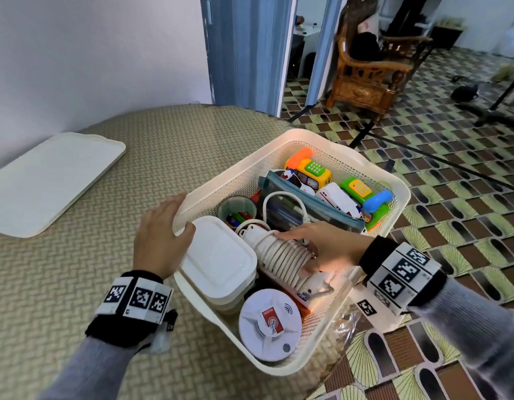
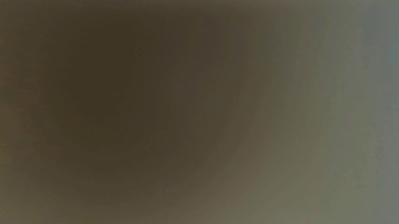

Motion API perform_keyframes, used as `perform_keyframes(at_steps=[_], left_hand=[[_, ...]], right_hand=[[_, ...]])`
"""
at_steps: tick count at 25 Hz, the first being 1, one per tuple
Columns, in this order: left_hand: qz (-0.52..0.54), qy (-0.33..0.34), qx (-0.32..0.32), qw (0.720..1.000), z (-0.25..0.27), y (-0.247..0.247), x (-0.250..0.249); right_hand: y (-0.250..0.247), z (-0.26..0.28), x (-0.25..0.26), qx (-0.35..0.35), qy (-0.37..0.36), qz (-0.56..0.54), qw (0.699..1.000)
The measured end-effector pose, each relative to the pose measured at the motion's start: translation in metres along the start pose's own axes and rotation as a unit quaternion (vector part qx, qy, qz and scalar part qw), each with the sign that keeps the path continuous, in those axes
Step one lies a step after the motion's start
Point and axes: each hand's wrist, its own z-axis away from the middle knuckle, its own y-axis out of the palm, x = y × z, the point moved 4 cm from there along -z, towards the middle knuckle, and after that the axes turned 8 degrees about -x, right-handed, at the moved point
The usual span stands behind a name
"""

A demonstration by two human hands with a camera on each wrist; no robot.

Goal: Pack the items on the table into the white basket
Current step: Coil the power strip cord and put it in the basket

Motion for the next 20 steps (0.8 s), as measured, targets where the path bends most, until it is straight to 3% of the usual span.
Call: perform_keyframes(at_steps=[3, 13, 17, 20], left_hand=[[-0.003, -0.007, 0.003, 1.000, 0.002, 0.001, 0.002], [-0.002, 0.003, -0.007, 1.000, 0.001, 0.001, 0.003], [-0.007, 0.007, 0.002, 1.000, -0.001, 0.003, 0.001], [-0.010, 0.003, 0.008, 1.000, 0.001, 0.002, 0.000]], right_hand=[[-0.007, 0.006, 0.004, 0.020, -0.002, -0.013, 1.000], [-0.065, 0.003, 0.025, -0.049, 0.043, -0.044, 0.997], [-0.035, -0.025, 0.047, 0.077, 0.091, -0.008, 0.993], [-0.032, -0.040, 0.061, 0.135, 0.065, 0.055, 0.987]])
